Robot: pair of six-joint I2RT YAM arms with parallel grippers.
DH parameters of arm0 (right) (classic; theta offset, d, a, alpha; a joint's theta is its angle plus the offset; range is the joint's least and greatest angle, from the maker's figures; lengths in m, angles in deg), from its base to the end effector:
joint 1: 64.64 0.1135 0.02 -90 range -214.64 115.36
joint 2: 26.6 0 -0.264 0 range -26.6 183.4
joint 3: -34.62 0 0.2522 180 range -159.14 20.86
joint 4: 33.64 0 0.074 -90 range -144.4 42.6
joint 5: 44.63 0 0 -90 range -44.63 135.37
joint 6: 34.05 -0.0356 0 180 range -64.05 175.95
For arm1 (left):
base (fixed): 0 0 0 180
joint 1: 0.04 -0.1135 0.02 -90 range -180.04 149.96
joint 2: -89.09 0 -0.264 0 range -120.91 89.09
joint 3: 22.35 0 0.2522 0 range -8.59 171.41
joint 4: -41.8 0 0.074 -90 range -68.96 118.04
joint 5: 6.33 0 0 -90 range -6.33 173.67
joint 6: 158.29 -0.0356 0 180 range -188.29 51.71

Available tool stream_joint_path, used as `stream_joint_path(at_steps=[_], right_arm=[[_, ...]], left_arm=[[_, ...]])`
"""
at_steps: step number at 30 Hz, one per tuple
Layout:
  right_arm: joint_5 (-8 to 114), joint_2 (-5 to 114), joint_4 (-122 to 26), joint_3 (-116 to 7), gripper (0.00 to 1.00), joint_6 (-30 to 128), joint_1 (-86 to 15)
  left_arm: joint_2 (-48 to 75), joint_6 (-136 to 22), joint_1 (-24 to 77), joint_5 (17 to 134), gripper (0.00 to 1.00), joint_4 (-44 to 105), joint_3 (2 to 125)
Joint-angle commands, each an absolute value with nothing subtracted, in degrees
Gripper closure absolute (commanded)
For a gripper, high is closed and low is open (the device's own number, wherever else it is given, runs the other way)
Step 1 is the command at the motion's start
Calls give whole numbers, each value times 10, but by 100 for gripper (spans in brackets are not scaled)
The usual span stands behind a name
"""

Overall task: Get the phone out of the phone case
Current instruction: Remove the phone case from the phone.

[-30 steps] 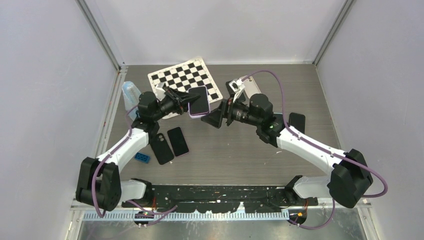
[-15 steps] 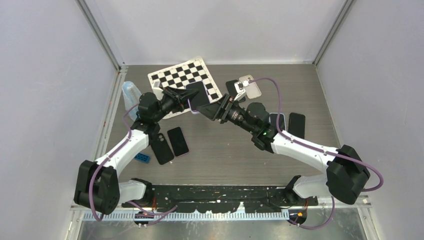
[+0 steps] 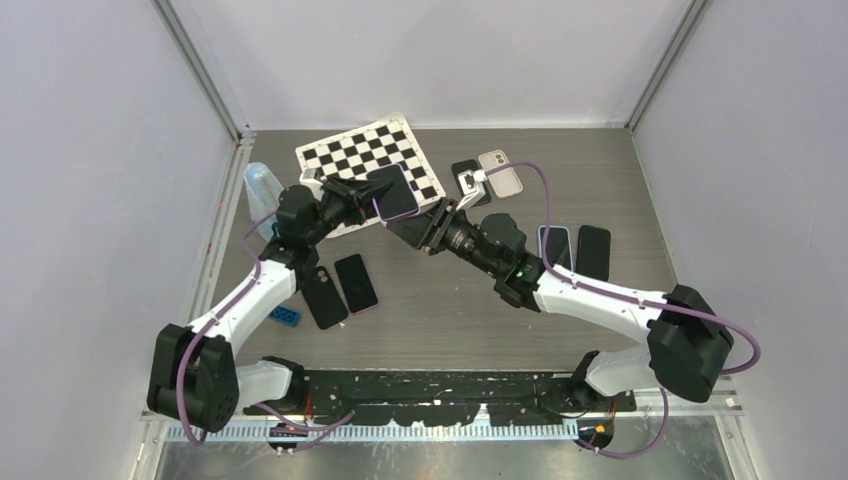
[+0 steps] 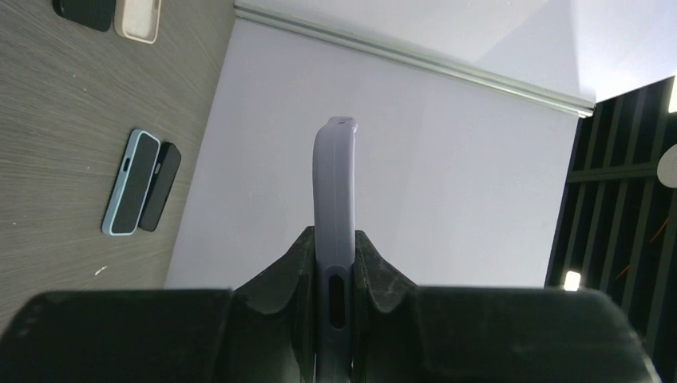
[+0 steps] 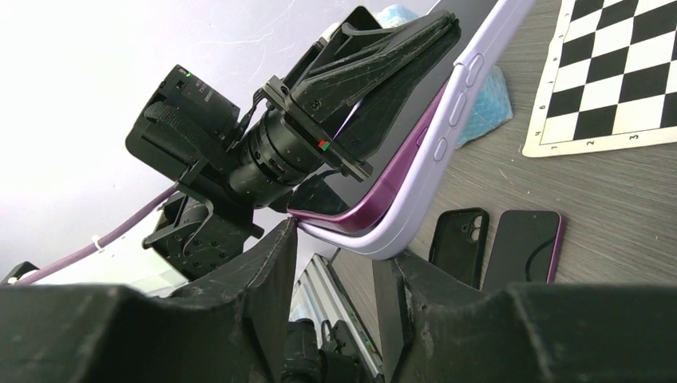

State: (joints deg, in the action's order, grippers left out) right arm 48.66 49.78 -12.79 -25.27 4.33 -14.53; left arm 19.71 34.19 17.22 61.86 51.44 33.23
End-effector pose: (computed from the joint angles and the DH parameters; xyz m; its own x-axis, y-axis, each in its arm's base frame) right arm 0.1965 0.2383 0.3068 -0.5990 0.5037 -0.6225 -0.5366 0.3245 0.7789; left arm 0.2622 -0.0953 0.2927 -0.5995 -0.7630 0.2418 -0.2036 -0.1468 -0.9680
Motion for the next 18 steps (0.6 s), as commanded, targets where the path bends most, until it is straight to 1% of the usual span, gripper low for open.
stream_joint_path(at_steps=[1, 7, 11, 15, 18], right_arm=[[456, 524, -140, -277, 57, 64, -144], [425, 546, -163, -284, 60, 51, -144], [414, 562, -185, -286, 66, 42, -144], [403, 577, -204, -278, 74, 49, -145], [401, 582, -214, -268, 76, 45, -149]], left_arm=[[236, 372, 175, 623, 100, 552, 351], [255, 372, 175, 622, 100, 548, 352], [258, 373, 175, 623, 100, 551, 355], [262, 380, 174, 634, 100, 555, 348], [259, 382, 174, 635, 100, 568, 347]])
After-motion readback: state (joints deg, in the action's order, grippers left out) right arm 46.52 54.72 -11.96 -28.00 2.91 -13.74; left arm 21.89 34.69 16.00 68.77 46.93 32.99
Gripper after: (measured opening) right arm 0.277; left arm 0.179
